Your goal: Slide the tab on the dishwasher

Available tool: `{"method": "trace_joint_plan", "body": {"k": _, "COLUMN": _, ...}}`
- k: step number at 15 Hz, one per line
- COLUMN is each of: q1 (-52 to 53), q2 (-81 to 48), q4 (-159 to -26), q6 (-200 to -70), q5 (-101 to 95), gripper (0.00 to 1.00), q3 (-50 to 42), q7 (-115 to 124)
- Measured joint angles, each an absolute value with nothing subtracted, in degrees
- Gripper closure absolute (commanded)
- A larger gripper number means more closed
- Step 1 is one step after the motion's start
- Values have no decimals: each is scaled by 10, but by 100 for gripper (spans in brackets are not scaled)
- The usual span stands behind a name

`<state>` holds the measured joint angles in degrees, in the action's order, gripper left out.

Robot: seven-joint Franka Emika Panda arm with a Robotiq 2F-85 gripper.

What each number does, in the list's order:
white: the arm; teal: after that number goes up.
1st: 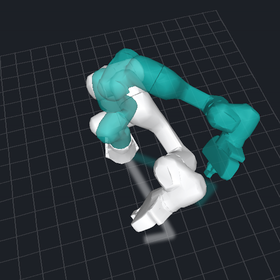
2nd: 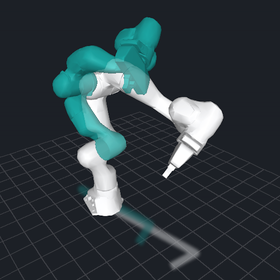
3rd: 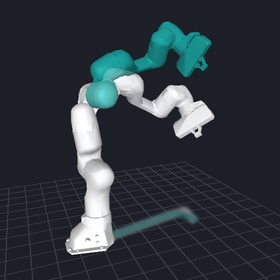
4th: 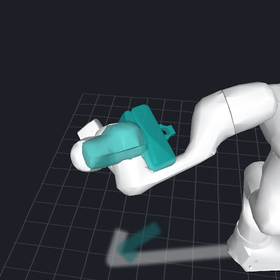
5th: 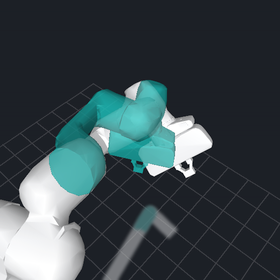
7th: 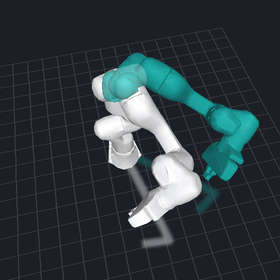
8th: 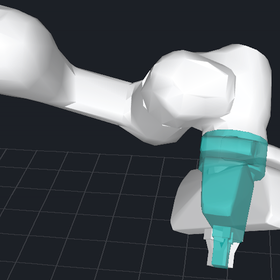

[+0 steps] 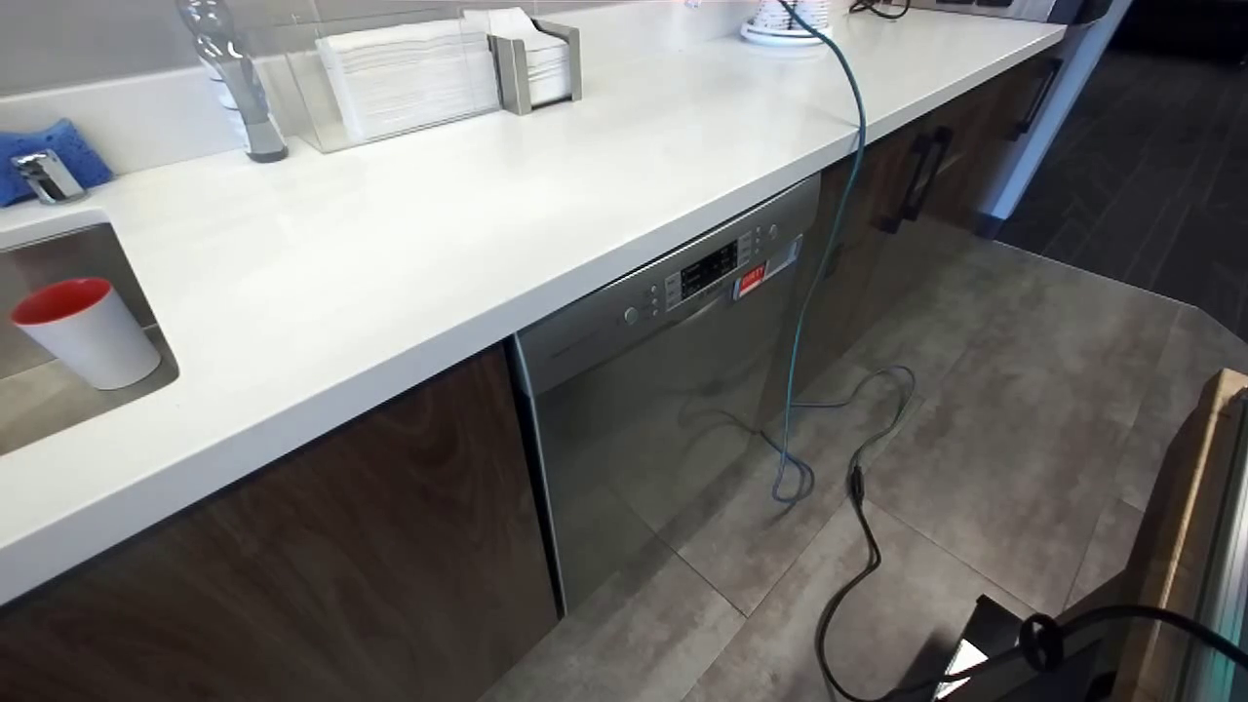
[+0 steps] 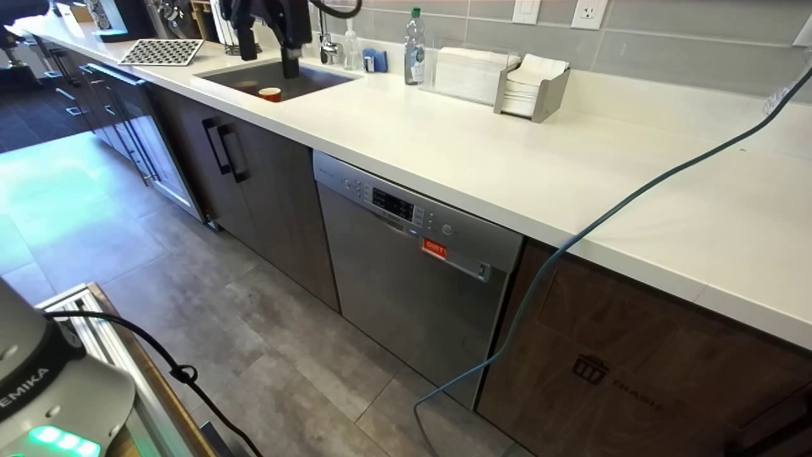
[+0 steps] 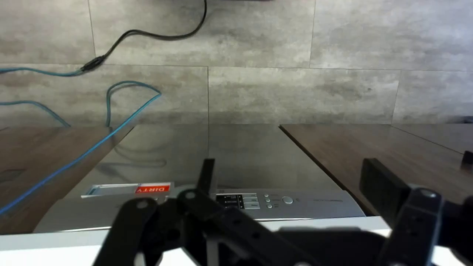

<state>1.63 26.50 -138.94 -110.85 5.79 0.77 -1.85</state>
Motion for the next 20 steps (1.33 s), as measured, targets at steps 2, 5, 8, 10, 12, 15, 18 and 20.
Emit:
{"method": "trace_joint_plan", "body": {"k": 2, "q1": 16, "q2": 258, "q4": -1408, "q6": -1160, "q5": 55, "gripper": 0, "q3": -4, "q7": -57}}
{"method": "trace_joint_plan", "body": {"k": 5, "q1": 17, "q2": 242, "q4": -1456, "q6": -1272, "q5": 56, "gripper": 0, "q3": -23, "q7": -112}}
{"method": "trace_joint_plan", "body": {"k": 8, "q1": 18, "q2": 214, "q4": -1503, "q6": -1384, "q5": 68, "gripper": 0, "q3": -50, "q7": -158}}
{"method": "trace_joint_plan", "body": {"k": 10, "q1": 21, "q2": 189, "q4": -1526, "q6": -1452, "q5": 88, "gripper": 0, "q3": -67, "q7": -190}}
{"method": "trace_joint_plan", "body": {"k": 12, "q1": 30, "q2": 158, "q4": -1539, "q6": -1509, "q5": 116, "gripper": 0, "q3": -84, "q7": -222}}
{"method": "trace_joint_plan", "body": {"k": 15, "q1": 57, "q2": 119, "q4": -1543, "q6": -1551, "q5": 184, "gripper": 0, "q3": -108, "q7": -283}}
{"method": "trace_joint_plan", "body": {"k": 18, "q1": 54, "q2": 120, "q4": -1542, "q6": -1551, "q5": 182, "gripper": 0, "q3": -106, "q7": -281}}
{"method": "trace_joint_plan", "body": {"k": 20, "q1": 54, "q2": 122, "q4": -1542, "q6": -1551, "q5": 182, "gripper": 0, "q3": -106, "q7": -281}}
